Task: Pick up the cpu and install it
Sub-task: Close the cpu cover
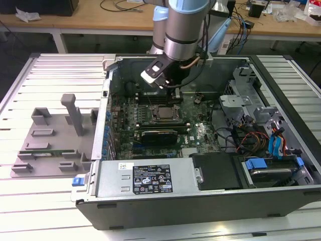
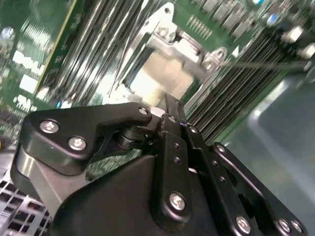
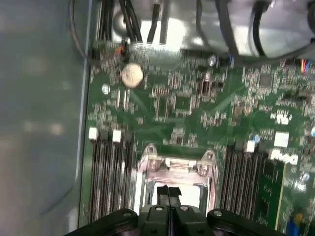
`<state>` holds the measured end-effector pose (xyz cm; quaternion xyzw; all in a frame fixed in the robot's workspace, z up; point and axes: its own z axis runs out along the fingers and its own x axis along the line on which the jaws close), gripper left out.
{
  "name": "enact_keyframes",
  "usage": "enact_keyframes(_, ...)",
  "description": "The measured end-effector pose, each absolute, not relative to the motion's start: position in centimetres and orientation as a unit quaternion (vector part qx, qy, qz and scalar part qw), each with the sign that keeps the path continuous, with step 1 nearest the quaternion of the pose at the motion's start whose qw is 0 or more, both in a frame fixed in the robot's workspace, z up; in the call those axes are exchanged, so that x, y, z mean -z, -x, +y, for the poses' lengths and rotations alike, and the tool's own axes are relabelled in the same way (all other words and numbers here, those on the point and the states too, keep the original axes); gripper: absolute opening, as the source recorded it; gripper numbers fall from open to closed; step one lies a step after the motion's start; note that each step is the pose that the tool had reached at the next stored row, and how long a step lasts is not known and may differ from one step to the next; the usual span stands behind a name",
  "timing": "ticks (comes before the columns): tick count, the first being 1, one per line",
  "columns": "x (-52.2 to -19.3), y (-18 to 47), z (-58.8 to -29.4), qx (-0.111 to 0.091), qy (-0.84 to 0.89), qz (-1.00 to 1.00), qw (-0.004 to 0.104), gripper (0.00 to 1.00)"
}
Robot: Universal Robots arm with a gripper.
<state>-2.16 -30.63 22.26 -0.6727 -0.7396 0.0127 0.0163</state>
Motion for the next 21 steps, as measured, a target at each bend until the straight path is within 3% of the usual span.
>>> enact_keyframes(21,-20.4,3.8,-30.6,-0.012,0.673,-0.74,0.016,0.11)
